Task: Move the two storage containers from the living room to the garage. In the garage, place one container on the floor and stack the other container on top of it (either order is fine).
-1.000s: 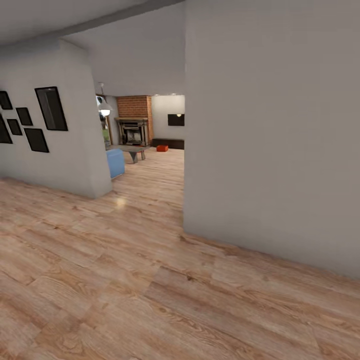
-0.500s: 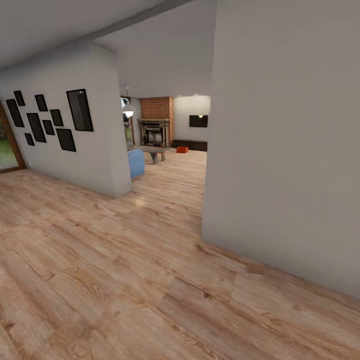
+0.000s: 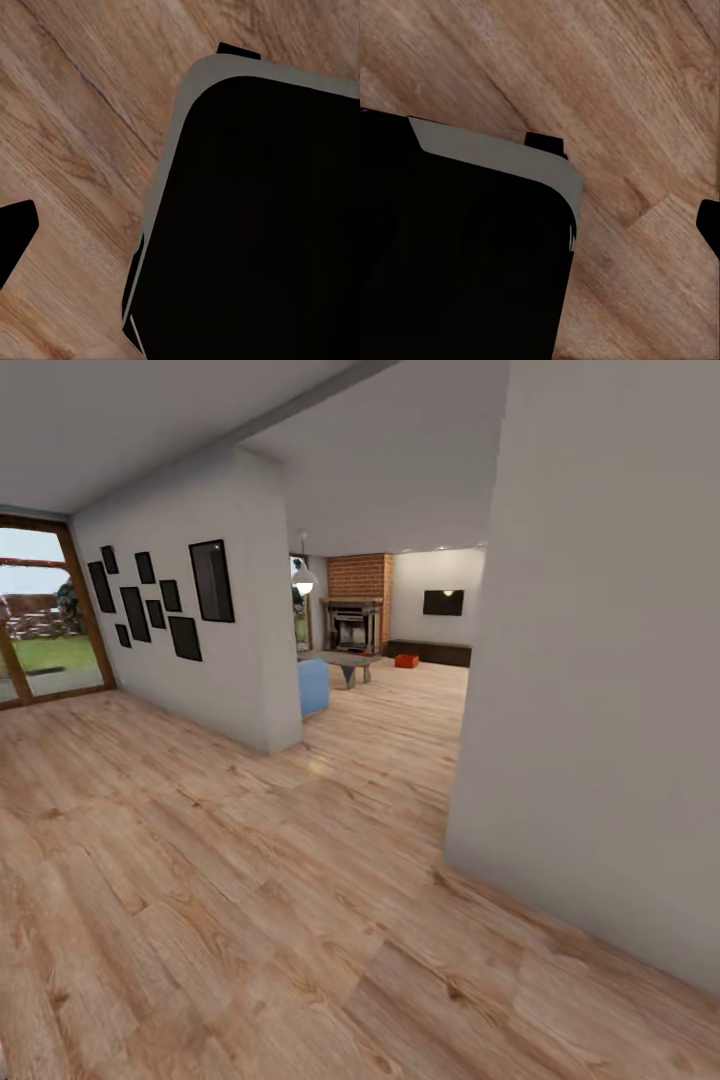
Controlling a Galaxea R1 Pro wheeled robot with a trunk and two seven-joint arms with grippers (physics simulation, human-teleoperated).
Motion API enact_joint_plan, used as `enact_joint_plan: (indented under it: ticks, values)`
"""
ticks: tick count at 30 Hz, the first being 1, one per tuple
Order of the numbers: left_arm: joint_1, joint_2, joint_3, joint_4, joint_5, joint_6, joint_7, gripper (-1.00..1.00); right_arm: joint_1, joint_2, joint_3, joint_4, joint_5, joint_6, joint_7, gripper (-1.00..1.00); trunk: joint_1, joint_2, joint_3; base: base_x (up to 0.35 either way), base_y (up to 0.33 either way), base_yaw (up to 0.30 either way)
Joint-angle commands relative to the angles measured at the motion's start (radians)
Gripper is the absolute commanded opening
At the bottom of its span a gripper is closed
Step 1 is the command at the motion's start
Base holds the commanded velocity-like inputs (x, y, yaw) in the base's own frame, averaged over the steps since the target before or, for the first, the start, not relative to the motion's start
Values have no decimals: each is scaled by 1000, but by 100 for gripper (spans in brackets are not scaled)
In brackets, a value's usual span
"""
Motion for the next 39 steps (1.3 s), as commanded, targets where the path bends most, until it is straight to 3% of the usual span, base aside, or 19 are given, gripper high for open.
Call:
enact_joint_plan:
  ticks: [1,14,39]
  values:
    - [0,0,2,0,4,-2,1,100,-1,0,5,3,-2,-5,0,100,1,0,-1,321,0,267]
    - [-1,0,2,2,5,-1,1,100,-1,-1,4,2,-3,-6,0,100,1,0,-1,321,0,230]
    - [0,0,3,2,4,-3,1,100,-1,-3,2,1,-3,-7,2,100,1,0,-1,321,0,8]
